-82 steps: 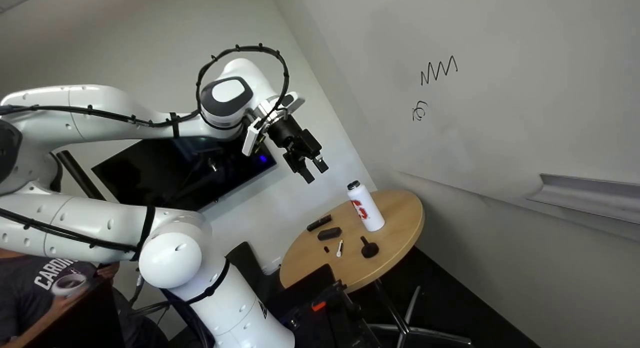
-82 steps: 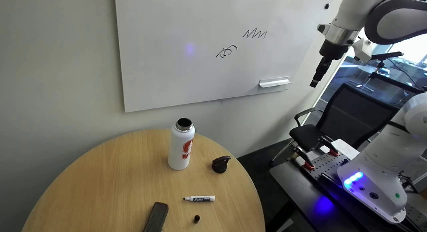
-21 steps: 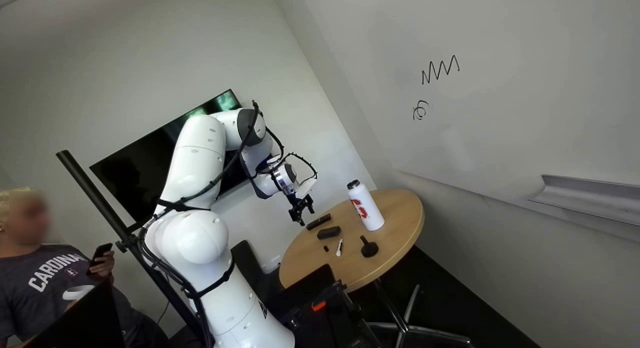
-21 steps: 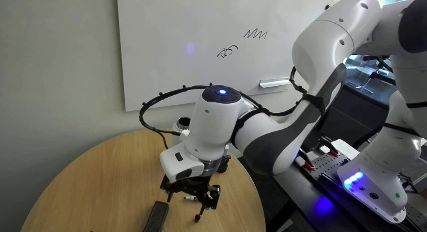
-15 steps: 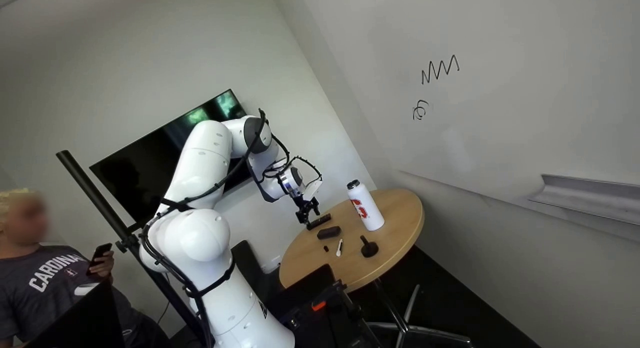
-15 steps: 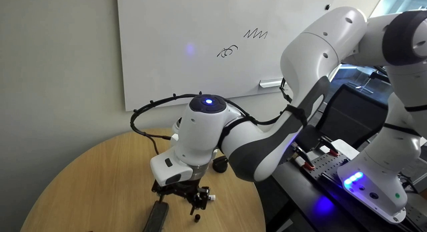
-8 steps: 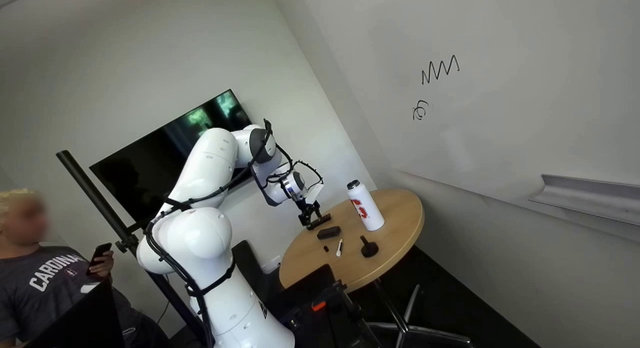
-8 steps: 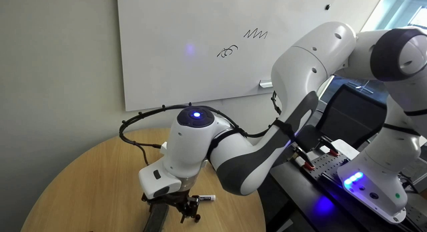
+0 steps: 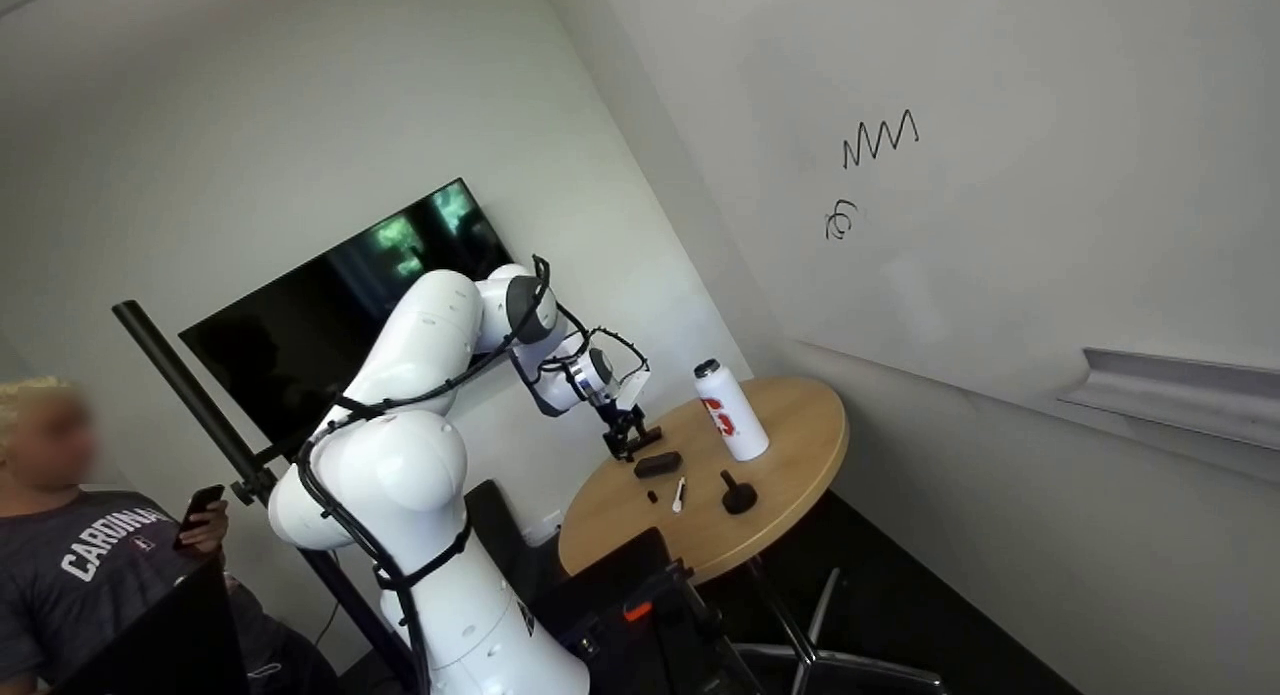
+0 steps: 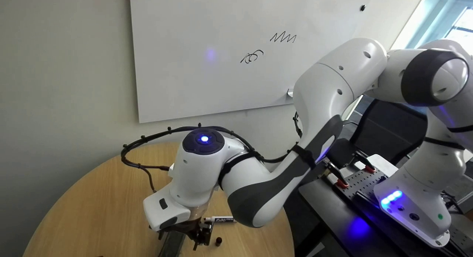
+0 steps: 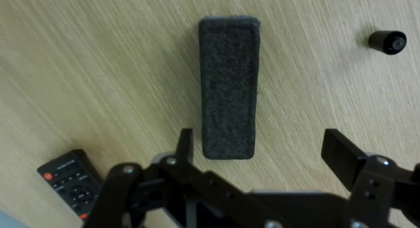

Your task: Use the eraser to wipe the scribble on the right side of the whiteboard

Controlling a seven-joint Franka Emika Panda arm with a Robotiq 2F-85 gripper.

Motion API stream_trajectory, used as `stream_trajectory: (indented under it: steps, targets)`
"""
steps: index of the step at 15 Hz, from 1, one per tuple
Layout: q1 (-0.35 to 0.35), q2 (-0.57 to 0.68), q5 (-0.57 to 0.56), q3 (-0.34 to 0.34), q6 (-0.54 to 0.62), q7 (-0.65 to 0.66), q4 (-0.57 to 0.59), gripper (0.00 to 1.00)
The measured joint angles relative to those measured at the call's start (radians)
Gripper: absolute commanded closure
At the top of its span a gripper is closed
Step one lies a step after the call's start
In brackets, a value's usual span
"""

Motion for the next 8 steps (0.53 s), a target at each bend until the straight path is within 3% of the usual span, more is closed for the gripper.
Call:
stream_trajectory:
  steps: [8]
  targets:
    - [0.019,0.076,0.003,-0.026,-0.033,-0.005,0.1,0.0]
